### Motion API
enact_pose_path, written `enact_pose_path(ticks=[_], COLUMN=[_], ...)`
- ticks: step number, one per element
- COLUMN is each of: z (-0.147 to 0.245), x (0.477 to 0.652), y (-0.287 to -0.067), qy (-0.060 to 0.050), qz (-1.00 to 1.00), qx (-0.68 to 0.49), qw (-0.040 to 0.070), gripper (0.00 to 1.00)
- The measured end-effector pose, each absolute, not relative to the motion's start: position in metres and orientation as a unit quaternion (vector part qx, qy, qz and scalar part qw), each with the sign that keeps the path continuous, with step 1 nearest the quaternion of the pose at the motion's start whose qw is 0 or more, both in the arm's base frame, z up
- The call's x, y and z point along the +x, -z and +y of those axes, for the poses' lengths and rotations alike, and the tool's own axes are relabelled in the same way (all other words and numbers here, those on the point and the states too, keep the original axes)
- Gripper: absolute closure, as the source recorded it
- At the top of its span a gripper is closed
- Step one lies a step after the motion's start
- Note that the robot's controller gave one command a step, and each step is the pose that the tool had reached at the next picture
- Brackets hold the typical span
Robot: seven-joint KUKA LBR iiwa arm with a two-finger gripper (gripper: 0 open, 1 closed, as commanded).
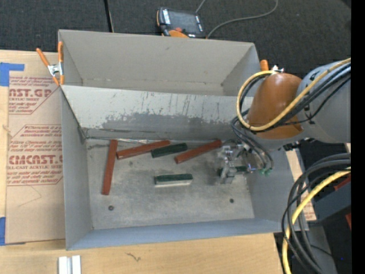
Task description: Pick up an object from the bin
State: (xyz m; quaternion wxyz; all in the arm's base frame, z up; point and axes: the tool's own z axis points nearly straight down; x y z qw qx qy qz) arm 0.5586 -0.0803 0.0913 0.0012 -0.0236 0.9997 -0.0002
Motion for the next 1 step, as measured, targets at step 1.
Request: enact_pose_path(ticks=[1], z=[-0.0802], x=[0.5609], y=[-0.1717], qy=[0.001], qz=[1.0], qx=[-0.024], qw=[0.005], gripper=[1.0])
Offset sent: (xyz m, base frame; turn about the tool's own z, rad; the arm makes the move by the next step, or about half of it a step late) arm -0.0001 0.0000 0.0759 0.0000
